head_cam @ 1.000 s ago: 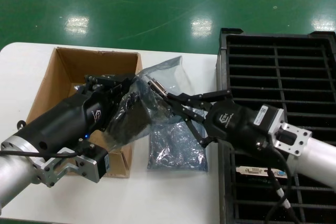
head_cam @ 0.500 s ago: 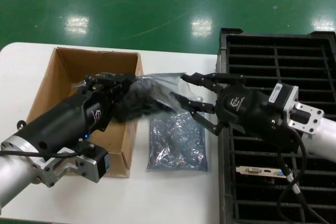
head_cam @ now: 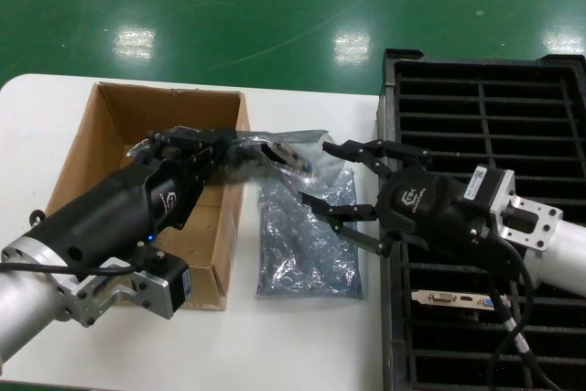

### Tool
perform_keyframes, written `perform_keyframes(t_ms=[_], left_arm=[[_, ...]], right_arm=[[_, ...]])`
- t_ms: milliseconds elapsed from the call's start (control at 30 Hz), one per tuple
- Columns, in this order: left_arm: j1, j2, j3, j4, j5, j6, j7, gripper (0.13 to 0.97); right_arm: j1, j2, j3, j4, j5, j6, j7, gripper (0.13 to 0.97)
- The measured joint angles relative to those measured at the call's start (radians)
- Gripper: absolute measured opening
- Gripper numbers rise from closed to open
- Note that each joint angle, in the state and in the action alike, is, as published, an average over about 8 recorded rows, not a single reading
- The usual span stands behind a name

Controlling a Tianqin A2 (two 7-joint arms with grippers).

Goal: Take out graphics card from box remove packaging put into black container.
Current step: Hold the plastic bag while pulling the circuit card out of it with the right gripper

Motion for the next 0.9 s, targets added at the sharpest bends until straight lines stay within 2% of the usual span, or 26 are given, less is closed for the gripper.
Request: perform_keyframes(t_ms=[200,500,767,900], left_arm=[[0.000,0.000,0.000,0.000,0.000,0.000,0.000,0.139],[0.000,0.000,0.000,0.000,0.000,0.000,0.000,0.139],[0.000,0.000,0.000,0.000,0.000,0.000,0.000,0.139],[0.000,0.000,0.000,0.000,0.000,0.000,0.000,0.139]], right_arm=[[0.000,-0.007,-0.005,-0.002,-0.005,0.003,0.000,0.434],[0.014,-0.021,-0.014,-0.023,-0.010,0.001,0.010,0.354],[0.054,-0.046,-0.030,-0.091,-0.021,-0.008,0.012,0.225],[0.083,-0.060,-0.037,-0.145,-0.029,-0.019,0.001,0.225]])
